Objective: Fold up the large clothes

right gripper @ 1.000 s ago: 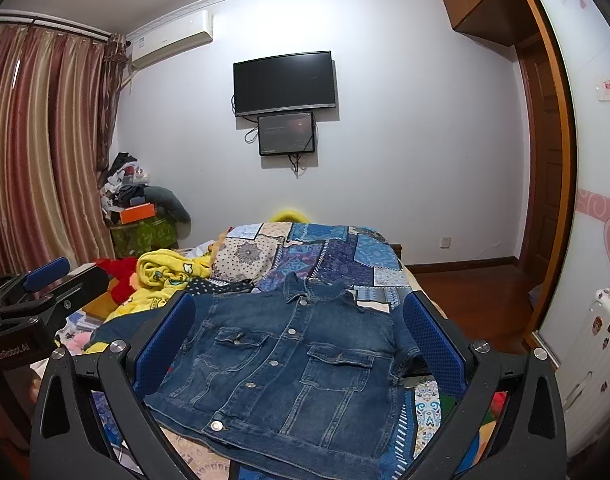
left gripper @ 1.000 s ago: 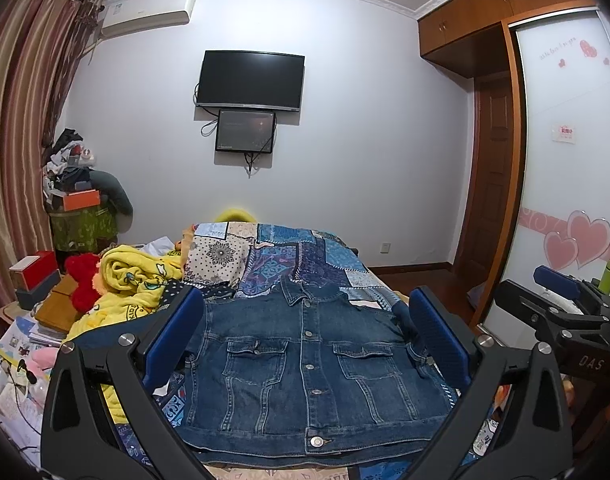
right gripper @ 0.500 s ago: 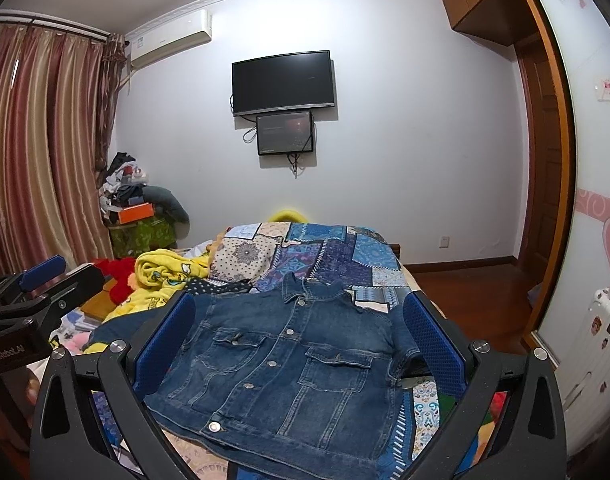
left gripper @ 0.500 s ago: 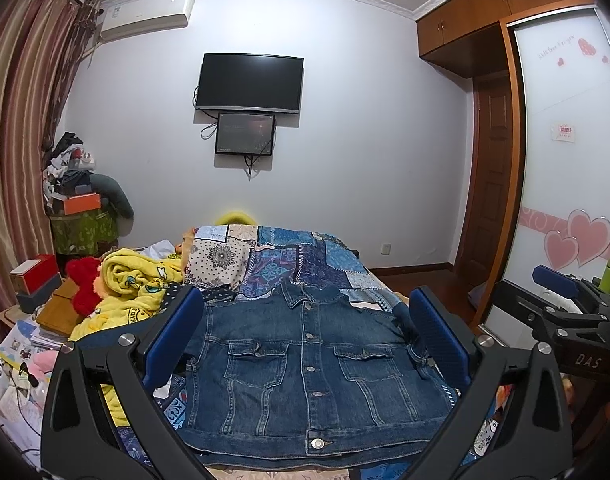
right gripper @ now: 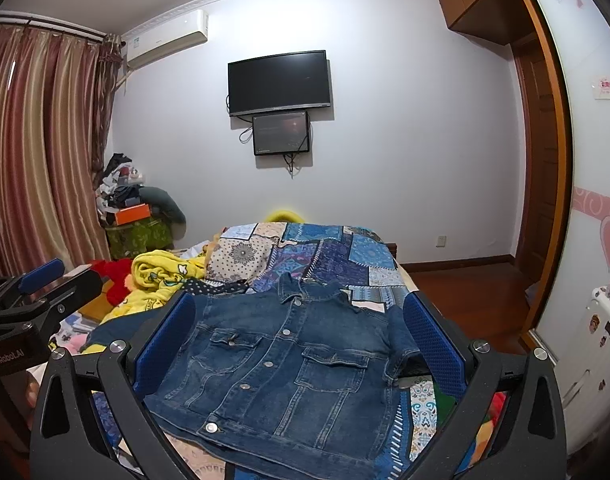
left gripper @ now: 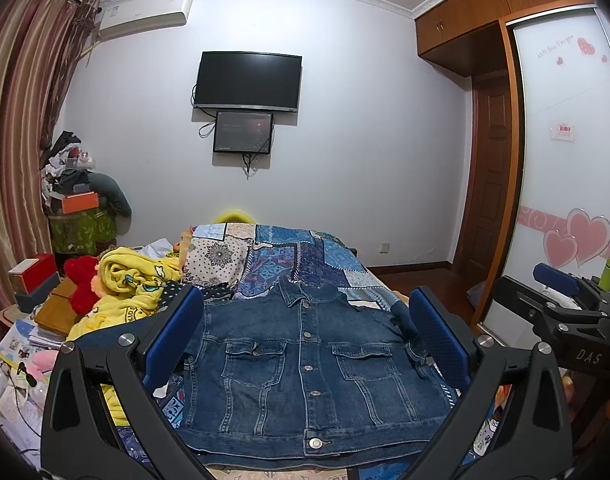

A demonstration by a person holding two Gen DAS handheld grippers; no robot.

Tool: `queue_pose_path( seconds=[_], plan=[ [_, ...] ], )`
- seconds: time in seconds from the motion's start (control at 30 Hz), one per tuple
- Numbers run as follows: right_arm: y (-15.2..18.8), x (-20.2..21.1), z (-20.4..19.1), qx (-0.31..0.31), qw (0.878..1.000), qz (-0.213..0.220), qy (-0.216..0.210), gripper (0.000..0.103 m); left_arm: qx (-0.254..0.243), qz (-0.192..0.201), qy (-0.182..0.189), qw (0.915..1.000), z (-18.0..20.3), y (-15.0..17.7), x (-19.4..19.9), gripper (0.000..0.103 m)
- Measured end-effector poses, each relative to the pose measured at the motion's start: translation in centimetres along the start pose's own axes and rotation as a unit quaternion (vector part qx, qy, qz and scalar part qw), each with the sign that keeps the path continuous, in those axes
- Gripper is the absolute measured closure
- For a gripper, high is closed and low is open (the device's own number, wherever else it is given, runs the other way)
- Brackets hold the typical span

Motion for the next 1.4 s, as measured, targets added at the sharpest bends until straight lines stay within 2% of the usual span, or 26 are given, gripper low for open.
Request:
queue_pose_path(
  seconds=[0.67, 0.9, 1.07, 1.27, 1.4],
  plan=[
    [0.0, -0.1, -0.1, 0.0, 1.0, -0.004, -0.001, 0.0, 0.001, -0.001, 0.0, 1.0, 0.1, 0.0, -0.1, 0.0],
    [0.5, -0.8, -0.1, 0.0, 1.0, -0.017, 0.002, 0.0, 0.007, -0.012, 0.003, 0.9999, -0.3, 0.5, -1.0, 0.0],
    [1.2, -2.3, 0.0, -0.001, 0.999, -0.037, 0.004, 0.0, 0.014, -0.026, -0.002, 0.9996, -1.0, 1.1, -2.7, 0.0],
    [2.6, -5.1, 0.1, -0.003, 0.997, -0.074, 0.007, 0.0, 0.023, -0.046, -0.053, 0.9973, -3.9, 2.4, -6.6, 0.0],
    [3.6, -7.4, 0.7, -0.005, 0.995, -0.098, 0.013, 0.0, 0.036, -0.078, -0.067, 0.994, -6.6, 4.0, -10.2, 0.0]
  ],
)
Point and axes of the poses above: each gripper's, at about its wrist camera, not at the fingertips, and x roughly against the way its jaws point, z to its right, y to its underside, the point moved 10 cm from there along -x, roughly the way its jaws point, and after that the axes turned 14 degrees about -y, right-handed, at the moved point
